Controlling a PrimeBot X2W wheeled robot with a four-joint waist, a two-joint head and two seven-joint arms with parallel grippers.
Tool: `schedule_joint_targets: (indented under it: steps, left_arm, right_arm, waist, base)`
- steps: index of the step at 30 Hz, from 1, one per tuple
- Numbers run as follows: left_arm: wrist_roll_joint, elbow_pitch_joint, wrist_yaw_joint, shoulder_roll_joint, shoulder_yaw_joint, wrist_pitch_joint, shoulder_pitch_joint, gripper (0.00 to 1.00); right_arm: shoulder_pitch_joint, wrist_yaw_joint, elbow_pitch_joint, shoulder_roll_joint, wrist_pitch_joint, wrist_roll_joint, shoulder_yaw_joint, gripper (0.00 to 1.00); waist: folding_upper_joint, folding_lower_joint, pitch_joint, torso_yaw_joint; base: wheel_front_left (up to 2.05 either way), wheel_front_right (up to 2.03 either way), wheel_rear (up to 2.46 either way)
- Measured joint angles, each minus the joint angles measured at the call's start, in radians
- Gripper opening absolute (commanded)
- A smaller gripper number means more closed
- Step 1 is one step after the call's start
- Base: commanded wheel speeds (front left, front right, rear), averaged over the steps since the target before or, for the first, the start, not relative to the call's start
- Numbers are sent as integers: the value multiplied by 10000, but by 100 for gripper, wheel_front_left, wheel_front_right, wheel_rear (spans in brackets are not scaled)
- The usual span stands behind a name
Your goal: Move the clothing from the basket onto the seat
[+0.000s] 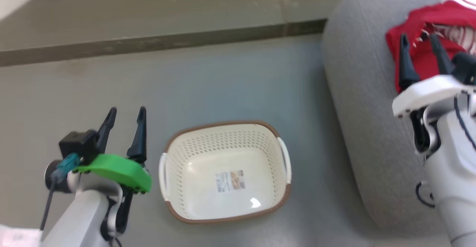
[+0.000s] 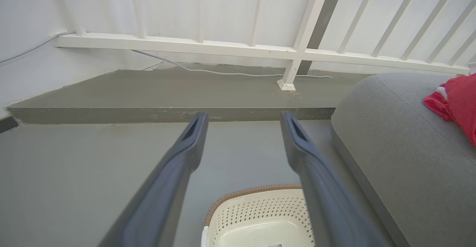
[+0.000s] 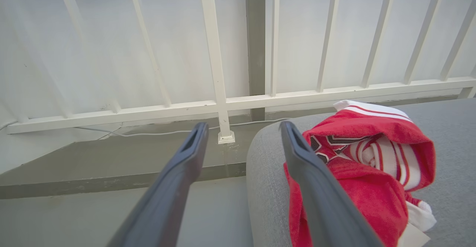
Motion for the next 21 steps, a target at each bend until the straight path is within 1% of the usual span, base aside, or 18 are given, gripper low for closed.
schedule_joint_targets:
  steps: [8,14,15,19,21]
  left_arm:
    - [238,140,0,36,1122,-2,1008,100]
    - [606,-44,0,27,2006,-2,1761,100]
    - [838,-174,0,-10,2251,-4,2009,100]
    - [1039,-462,2,-105,2732,-2,2436,100]
    - [1101,-633,2,-159,2897,-4,2638,100]
  right_arm:
    - [1289,-165,-750,364,0,59,25,100]
    - [2294,-171,-1294,646,0,58,201,100]
    - [2644,-261,-1461,690,0,58,221,100]
    - [3194,-276,-1768,817,0,58,301,100]
    - [3430,-384,-1954,844,0,58,305,100]
  waist:
    - [0,0,-808,851]
    - [0,0,-1327,1285]
    - [0,0,-1461,1396]
    - [0,0,-1670,1520]
    - [0,0,-1724,1539]
  base:
    - [0,0,0]
    - [0,0,0]
    - [0,0,0]
    - [0,0,0]
    - [0,0,0]
